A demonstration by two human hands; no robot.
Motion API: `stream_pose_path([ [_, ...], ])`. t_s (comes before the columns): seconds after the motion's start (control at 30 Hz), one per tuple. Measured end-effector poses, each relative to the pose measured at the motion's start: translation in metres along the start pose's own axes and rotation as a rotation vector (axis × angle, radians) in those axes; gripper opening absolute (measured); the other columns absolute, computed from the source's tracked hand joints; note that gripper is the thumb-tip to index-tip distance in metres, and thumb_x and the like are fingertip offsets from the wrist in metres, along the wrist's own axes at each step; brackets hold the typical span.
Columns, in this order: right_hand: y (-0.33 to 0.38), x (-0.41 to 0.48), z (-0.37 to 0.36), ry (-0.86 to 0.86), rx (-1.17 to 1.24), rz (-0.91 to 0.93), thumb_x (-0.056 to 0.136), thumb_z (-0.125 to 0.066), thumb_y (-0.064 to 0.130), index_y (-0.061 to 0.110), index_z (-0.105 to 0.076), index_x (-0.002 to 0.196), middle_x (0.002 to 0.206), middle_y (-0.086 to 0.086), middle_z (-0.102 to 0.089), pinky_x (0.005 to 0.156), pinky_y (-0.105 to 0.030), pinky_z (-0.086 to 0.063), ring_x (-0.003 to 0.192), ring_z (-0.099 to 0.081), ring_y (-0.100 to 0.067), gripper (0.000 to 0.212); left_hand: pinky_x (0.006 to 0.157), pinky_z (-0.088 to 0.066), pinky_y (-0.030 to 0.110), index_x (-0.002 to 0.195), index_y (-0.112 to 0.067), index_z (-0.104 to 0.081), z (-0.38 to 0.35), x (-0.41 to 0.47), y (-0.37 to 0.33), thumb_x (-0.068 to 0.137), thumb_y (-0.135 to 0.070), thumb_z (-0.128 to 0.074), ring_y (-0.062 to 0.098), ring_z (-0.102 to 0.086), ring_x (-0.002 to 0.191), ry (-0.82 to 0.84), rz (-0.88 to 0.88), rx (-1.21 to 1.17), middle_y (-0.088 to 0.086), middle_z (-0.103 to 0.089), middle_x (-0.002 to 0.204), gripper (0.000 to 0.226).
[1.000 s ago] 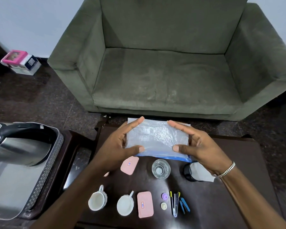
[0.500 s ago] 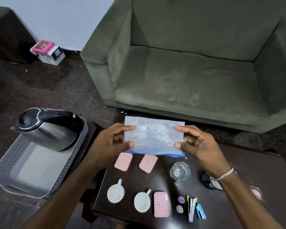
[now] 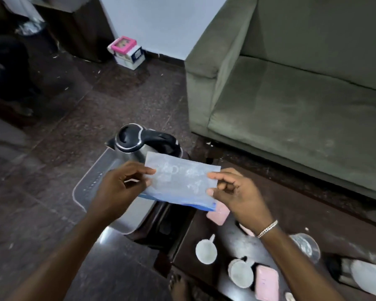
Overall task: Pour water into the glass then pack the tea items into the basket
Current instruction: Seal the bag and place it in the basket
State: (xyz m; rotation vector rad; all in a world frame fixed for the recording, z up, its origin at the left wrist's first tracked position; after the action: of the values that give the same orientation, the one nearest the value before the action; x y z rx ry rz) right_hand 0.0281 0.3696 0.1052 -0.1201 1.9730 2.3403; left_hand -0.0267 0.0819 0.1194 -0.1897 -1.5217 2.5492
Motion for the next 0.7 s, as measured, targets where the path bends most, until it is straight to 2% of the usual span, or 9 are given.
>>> stream_pose_path([
  [0.1,-0.011,0.013,-0.071,0.097,-0.162,0.007,0.084,-0.075,-0.005,0.007,-0.074,0.114,0.096,-0.001,-0.059,0.075,-0.018,-0.051,0.075,-0.064,-0.013,0.032,0.083,-0.052,0.008,0.092,-0.021,-0.082,0.048,0.0,0.039,0.087,0.006,-0.078,0.005,-0.071,0.094,-0.017,0.066,0.168,-0.002,-0.074,0.105,0.028],
  [0.2,-0.026,0.018,-0.14,0.259,-0.312,0.0,0.09,-0.067,0.002,0.002,-0.069,0.125,0.105,-0.009,-0.059,0.087,-0.033,-0.055,0.089,-0.067,-0.026,0.035,0.083,-0.05,0.009,0.093,-0.012,-0.083,0.084,-0.002,0.08,0.086,0.011,-0.076,0.007,-0.07,0.093,-0.016,0.096,0.318,0.005,-0.075,0.106,0.025],
  [0.3,-0.041,0.023,-0.193,0.366,-0.67,0.103,0.09,-0.057,0.017,0.017,-0.062,0.131,0.115,-0.003,-0.057,0.089,-0.045,-0.046,0.108,-0.058,-0.026,0.041,0.085,-0.05,0.013,0.093,-0.007,-0.084,0.104,0.002,0.124,0.084,0.015,-0.075,0.022,-0.073,0.093,-0.026,0.127,0.423,0.009,-0.077,0.107,0.025],
  [0.37,-0.047,0.027,-0.219,0.392,-0.879,0.134,0.085,-0.055,0.021,0.023,-0.061,0.12,0.117,0.001,-0.056,0.081,-0.043,-0.032,0.112,-0.051,-0.027,0.036,0.088,-0.051,0.023,0.092,-0.005,-0.084,0.109,0.009,0.155,0.08,0.02,-0.072,0.03,-0.074,0.096,-0.019,0.15,0.484,0.01,-0.077,0.107,0.031],
  [0.43,-0.052,0.029,-0.24,0.426,-0.991,0.124,0.08,-0.054,0.021,0.019,-0.061,0.106,0.112,0.0,-0.057,0.074,-0.043,-0.019,0.109,-0.045,-0.031,0.026,0.088,-0.05,0.031,0.091,-0.005,-0.083,0.107,0.014,0.178,0.076,0.022,-0.071,0.032,-0.075,0.096,0.006,0.154,0.529,0.01,-0.078,0.106,0.033],
  [0.57,-0.071,0.031,-0.266,0.454,-1.139,0.052,0.078,-0.056,0.012,0.009,-0.065,0.099,0.108,-0.006,-0.056,0.083,-0.051,-0.025,0.109,-0.04,-0.034,0.023,0.086,-0.05,0.029,0.094,-0.009,-0.083,0.093,0.024,0.213,0.076,0.016,-0.074,0.029,-0.075,0.096,0.131,0.153,0.636,0.005,-0.077,0.109,0.032],
  [0.7,-0.077,0.036,-0.276,0.464,-1.199,-0.083,0.083,-0.058,0.011,0.01,-0.073,0.098,0.114,-0.012,-0.047,0.087,-0.053,-0.021,0.111,-0.034,-0.034,0.021,0.083,-0.056,0.046,0.09,-0.011,-0.081,0.077,0.023,0.22,0.067,0.001,-0.088,0.041,-0.064,0.094,0.249,0.082,0.816,0.013,-0.067,0.109,0.027],
])
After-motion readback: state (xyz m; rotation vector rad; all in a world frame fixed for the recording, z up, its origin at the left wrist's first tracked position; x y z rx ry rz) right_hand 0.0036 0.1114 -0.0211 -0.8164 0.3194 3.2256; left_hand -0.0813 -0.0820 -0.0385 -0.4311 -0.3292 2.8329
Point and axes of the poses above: each hand's wrist, its own x-axis towards the middle knuckle, its own z-axis out of the back of the hand, y = z × x, the point moved 4 cm from there along x, towards the middle knuckle
